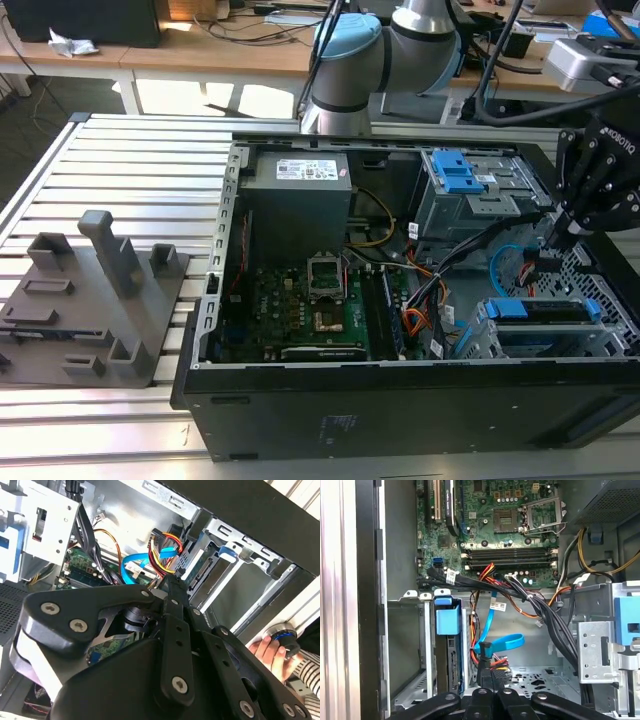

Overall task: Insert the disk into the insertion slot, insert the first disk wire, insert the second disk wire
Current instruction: 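Insert the first disk wire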

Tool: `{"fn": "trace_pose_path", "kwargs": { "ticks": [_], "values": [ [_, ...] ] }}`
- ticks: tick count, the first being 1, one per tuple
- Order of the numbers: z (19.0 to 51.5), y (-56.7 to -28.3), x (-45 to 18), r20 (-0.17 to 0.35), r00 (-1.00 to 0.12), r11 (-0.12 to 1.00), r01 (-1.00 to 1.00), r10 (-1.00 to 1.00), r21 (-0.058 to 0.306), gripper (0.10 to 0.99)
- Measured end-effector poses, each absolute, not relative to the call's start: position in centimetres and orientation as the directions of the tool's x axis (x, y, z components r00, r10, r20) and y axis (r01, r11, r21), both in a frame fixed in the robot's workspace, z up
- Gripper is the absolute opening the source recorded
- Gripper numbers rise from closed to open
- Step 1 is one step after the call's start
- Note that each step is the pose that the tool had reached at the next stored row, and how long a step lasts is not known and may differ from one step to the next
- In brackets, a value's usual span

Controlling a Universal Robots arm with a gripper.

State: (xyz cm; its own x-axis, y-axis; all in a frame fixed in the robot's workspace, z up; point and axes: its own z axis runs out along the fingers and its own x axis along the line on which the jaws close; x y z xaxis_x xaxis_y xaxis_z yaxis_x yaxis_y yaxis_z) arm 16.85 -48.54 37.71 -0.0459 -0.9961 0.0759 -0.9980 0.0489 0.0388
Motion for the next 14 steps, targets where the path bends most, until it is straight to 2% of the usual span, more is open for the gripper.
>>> {"fn": "trace_pose_path", "kwargs": {
  "ticks": [11,12,13,14],
  "values": [
    [37.62,-48.55,16.85,0.078,-0.046,0.049,-0.998,-0.996,0.039,0.114],
    [37.62,-48.55,16.85,0.078,-0.046,0.049,-0.998,-0.996,0.039,0.169],
    [37.62,-48.55,16.85,0.078,-0.046,0.049,-0.998,-0.996,0.039,0.169],
    [37.62,-48.55,16.85,0.078,-0.046,0.049,-0.998,-0.996,0.039,0.235]
  ]
}}
